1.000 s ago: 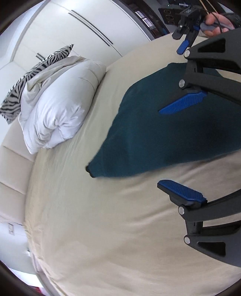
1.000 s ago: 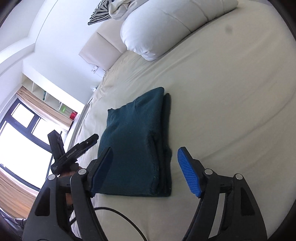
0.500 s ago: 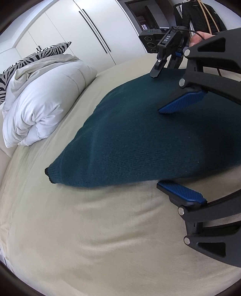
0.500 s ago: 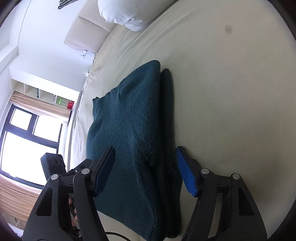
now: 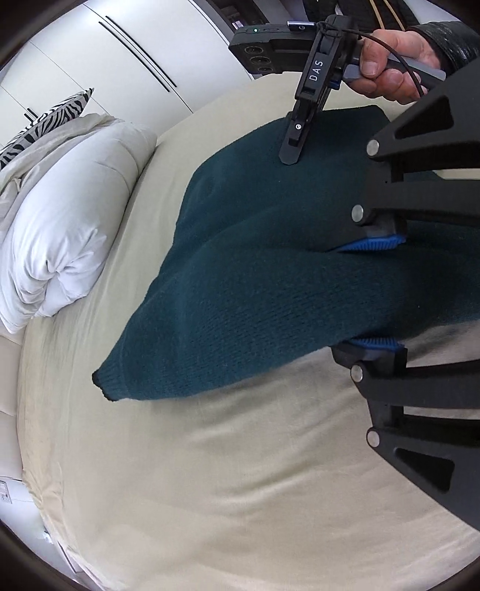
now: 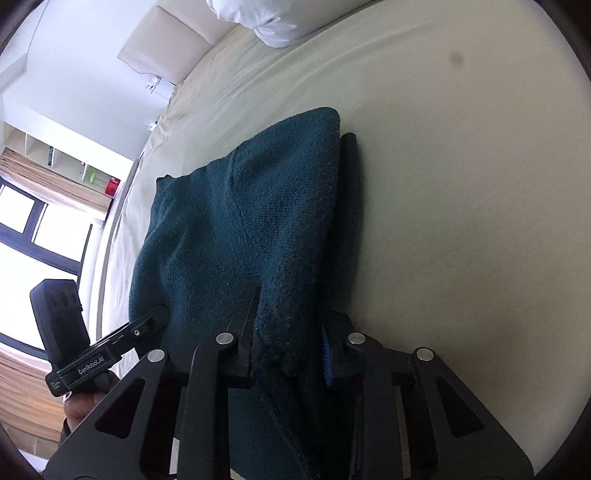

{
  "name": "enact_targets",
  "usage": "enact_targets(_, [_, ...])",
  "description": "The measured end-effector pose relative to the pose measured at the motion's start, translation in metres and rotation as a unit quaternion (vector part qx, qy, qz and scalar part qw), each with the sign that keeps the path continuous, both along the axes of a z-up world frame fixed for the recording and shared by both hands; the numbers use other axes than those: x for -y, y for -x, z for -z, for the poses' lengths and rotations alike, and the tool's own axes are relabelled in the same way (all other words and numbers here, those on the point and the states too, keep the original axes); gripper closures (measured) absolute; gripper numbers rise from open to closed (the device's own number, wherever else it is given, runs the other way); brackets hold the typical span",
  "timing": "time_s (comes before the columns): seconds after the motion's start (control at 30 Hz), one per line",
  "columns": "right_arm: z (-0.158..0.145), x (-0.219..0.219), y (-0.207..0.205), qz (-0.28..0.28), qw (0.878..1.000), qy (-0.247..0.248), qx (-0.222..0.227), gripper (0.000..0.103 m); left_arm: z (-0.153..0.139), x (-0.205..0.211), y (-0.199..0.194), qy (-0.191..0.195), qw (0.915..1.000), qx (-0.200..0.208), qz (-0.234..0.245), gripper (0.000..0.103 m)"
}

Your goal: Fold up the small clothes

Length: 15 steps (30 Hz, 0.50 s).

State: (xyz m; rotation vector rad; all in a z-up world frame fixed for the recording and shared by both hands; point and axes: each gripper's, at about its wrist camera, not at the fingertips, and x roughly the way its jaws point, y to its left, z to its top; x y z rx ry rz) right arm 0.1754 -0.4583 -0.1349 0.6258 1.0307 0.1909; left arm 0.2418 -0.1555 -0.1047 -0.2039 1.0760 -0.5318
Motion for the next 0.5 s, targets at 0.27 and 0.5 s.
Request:
enact_targets(0.27, [-0.064, -0.049, 0.051, -0.033, 0.997, 0.054, 0.054, 0.082, -0.048, -0.048, 0.068, 0.004, 0.9988, 0.048, -0.005, 0.065])
enact_targets(0.5, [-0.111, -0.111, 0.115, -0.074, 0.991, 0.049, 0.096, 0.082, -0.089, -0.109, 0.142, 0.019, 0.996, 0.083, -0.025, 0.065])
